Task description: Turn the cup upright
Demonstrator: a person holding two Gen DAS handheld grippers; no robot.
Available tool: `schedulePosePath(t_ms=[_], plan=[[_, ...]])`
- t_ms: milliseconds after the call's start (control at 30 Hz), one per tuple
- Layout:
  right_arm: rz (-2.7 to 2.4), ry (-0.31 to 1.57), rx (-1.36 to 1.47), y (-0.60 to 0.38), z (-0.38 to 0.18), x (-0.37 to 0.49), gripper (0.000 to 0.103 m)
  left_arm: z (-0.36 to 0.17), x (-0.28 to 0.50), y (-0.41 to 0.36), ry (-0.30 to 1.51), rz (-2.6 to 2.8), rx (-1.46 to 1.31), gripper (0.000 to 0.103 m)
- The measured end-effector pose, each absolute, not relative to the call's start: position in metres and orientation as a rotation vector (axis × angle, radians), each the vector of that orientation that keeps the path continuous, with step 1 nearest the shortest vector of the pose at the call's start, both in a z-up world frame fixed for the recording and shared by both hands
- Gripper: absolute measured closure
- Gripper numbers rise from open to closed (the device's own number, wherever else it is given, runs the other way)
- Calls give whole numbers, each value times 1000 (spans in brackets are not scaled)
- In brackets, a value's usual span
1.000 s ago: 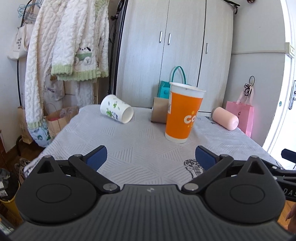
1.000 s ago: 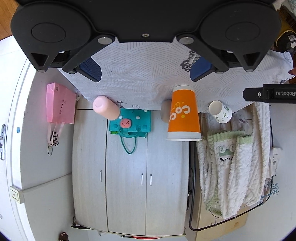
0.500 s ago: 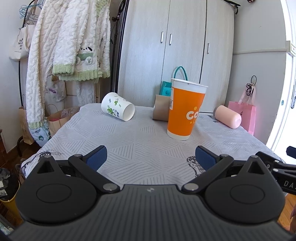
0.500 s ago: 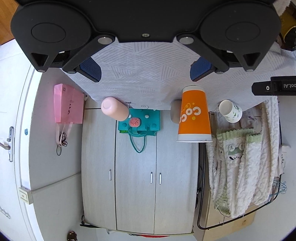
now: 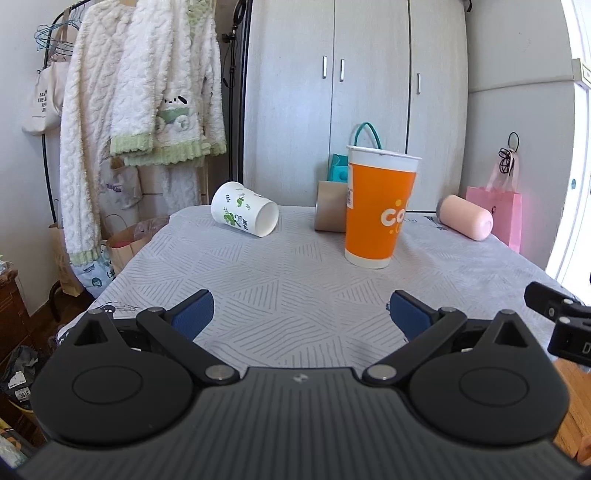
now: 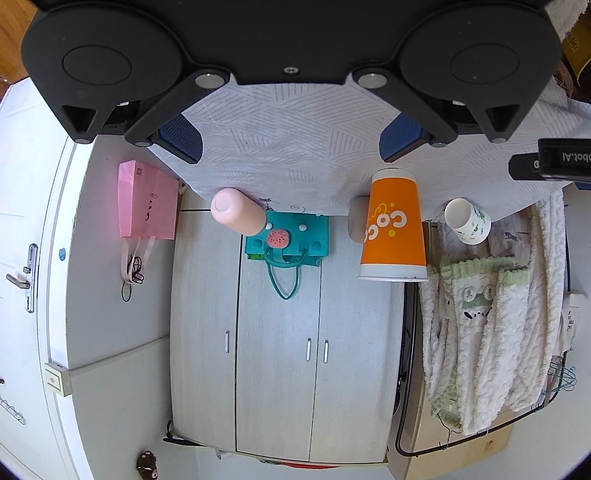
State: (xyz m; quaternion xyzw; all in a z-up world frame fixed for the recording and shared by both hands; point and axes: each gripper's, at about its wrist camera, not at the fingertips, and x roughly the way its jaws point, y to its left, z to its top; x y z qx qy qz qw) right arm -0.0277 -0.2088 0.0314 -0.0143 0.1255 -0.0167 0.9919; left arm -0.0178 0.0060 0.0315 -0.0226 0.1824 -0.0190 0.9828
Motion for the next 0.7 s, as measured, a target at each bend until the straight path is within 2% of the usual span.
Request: schedulePosePath(t_ms=[700], plan=[[-41, 253, -24, -209, 33, -32, 0, 32, -22, 3, 342, 12, -10, 0]])
